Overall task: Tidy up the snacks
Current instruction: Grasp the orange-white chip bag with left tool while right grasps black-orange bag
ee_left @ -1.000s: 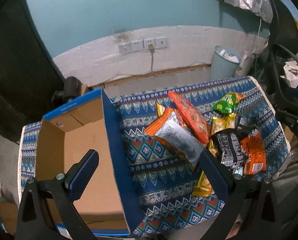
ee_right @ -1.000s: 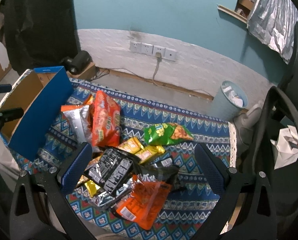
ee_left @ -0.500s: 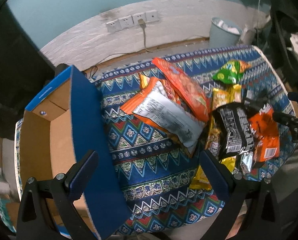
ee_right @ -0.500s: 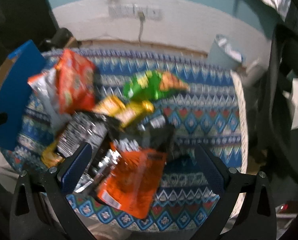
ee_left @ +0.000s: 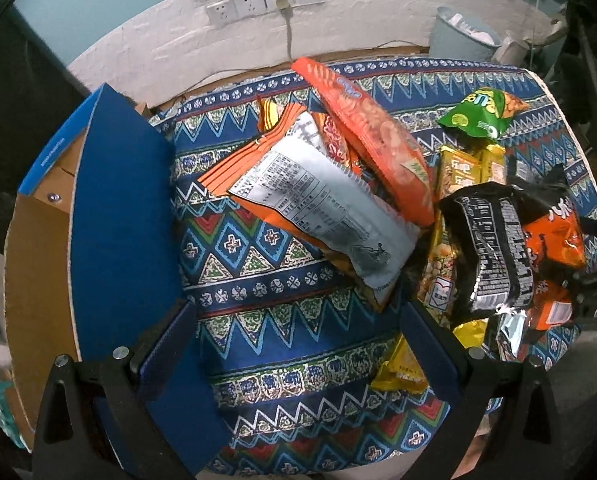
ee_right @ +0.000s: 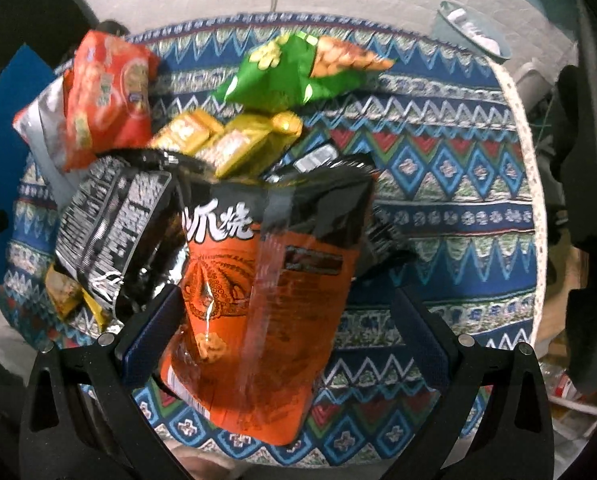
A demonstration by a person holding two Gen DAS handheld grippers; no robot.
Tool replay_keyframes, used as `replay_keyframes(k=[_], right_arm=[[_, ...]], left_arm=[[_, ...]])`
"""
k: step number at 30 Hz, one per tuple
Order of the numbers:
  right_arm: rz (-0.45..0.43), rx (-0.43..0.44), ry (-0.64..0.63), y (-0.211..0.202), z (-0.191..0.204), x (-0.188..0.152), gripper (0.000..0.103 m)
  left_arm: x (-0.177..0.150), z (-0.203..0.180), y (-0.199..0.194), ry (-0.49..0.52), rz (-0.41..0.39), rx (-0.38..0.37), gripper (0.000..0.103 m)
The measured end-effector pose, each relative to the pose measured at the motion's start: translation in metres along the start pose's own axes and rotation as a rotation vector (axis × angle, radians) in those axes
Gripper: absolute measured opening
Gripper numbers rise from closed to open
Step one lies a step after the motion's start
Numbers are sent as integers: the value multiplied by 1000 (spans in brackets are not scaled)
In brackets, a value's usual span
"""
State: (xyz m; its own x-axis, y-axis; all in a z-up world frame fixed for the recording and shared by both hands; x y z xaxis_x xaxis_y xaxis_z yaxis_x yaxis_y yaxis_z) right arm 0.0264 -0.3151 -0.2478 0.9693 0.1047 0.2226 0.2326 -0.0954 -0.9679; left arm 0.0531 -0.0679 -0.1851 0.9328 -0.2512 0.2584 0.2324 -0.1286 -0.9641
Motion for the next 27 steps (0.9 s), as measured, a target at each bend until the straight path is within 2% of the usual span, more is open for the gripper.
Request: replay_keyframes(k=[4,5,10,11,13,17,27], right_arm=[[16,-10,-47,10,7,-3,98],[14,-6,-54,12,8,-3,90],[-15,-36,-117,2,7,0,61],[-22,-45,-124,1,5,3,59],[-33,-73,-135,-4,2,6,56],[-53,-71,-139,-11,-2,9,53],[-152,-85,-150,-28,-12,37,52]], left_arm=[[2,1,8,-14,9,-1,102],[3,1,9,-19,7,-2,102],[13,5,12,-65,0,-23,102],[15,6,12,-79,2,-27,102],[18,8,14,-106,2,-40,102],[25,14,20,-167,7,-70,102],[50,31,39,-277,-40,-77,102]])
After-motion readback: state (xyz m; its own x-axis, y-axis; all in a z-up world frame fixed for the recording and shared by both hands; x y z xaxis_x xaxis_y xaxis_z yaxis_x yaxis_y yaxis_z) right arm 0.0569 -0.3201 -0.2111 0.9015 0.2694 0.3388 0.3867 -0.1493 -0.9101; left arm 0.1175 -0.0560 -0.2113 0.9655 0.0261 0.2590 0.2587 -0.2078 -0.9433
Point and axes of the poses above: each gripper's, at about its wrist camera, not at the fingertips, and y roughly the way its jaws point, z to its left, x to its top, the point moved 4 cm from there along y, roughly the way its jaws point, and after that the axes turned 10 degrees about -x, right-handed, at the moved point
